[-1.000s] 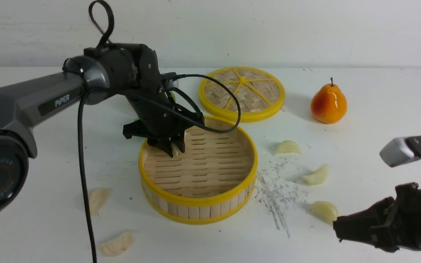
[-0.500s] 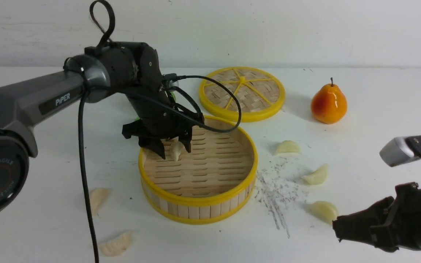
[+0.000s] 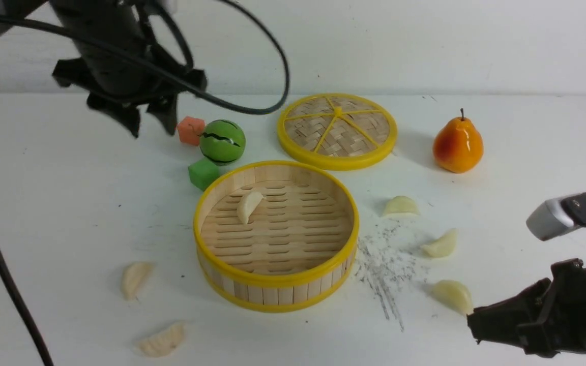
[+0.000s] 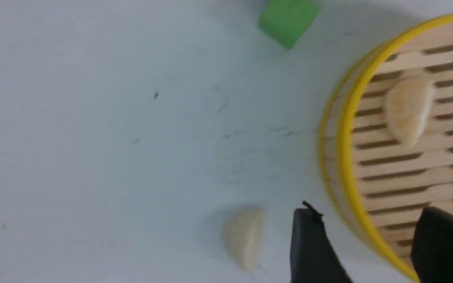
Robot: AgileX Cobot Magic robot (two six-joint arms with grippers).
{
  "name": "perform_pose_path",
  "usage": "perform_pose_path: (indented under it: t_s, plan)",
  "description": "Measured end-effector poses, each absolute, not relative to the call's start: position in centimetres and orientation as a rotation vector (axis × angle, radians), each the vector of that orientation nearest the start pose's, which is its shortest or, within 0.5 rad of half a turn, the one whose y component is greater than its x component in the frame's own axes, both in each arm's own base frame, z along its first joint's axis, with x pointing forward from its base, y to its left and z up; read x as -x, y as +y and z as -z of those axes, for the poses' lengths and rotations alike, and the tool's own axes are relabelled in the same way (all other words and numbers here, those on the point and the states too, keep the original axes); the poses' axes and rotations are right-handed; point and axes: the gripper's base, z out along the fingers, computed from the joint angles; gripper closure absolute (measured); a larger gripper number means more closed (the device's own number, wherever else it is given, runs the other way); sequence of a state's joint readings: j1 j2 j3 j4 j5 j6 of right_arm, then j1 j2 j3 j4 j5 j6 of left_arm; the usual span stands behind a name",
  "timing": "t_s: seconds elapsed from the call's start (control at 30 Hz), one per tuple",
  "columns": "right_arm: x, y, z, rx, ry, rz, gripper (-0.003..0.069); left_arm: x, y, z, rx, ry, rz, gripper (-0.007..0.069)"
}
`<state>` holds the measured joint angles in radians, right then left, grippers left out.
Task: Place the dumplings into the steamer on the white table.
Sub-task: 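Reach for and grasp a dumpling on the table with the left gripper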
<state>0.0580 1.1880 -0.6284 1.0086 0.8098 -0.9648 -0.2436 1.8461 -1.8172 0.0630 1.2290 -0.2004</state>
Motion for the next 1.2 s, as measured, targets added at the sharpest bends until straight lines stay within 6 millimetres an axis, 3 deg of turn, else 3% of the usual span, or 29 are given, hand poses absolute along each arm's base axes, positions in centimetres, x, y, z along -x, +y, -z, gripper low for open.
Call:
perform_pose_path:
  t_s: [0.03, 0.07, 0.13, 0.23, 0.37, 0.77, 0.9, 1.1, 1.2]
  plan:
    - [-20.0, 6.7, -24.5, 0.483, 2.386, -0.799, 0.0563, -38.7, -8.9, -33.5, -0.065, 2.746, 0.037, 0.0293]
    - [-20.0, 6.7, -24.5, 0.487, 2.387, -0.796, 0.0562, -38.3, -7.4, -30.7, -0.006, 2.846, 0.033, 0.0305]
    - [-20.0, 6.7, -24.5, 0.485, 2.386, -0.788, 0.0562, -37.5, -5.9, -27.0, 0.058, 2.942, 0.035, 0.0309]
    - [-20.1, 6.6, -24.5, 0.479, 2.383, -0.771, 0.0562, -36.8, -5.1, -23.2, 0.091, 2.975, 0.042, 0.0312]
    - [-20.2, 6.6, -24.5, 0.476, 2.382, -0.766, 0.0559, -36.4, -5.1, -20.4, 0.073, 2.966, 0.058, 0.0314]
    - [-20.2, 6.6, -24.5, 0.464, 2.377, -0.776, 0.0546, -37.7, -5.7, -17.0, 0.096, 2.968, 0.127, 0.0323]
    - [-20.2, 6.6, -24.5, 0.464, 2.377, -0.776, 0.0545, -37.7, -5.7, -17.0, 0.072, 2.965, 0.127, 0.0373]
    - [-20.2, 6.6, -24.5, 0.462, 2.376, -0.778, 0.0538, -37.9, -5.8, -17.1, 0.085, 2.949, 0.146, 0.0376]
    - [-20.2, 6.6, -24.5, 0.462, 2.376, -0.778, 0.0534, -38.2, -6.0, -18.2, 0.104, 2.907, 0.181, 0.0377]
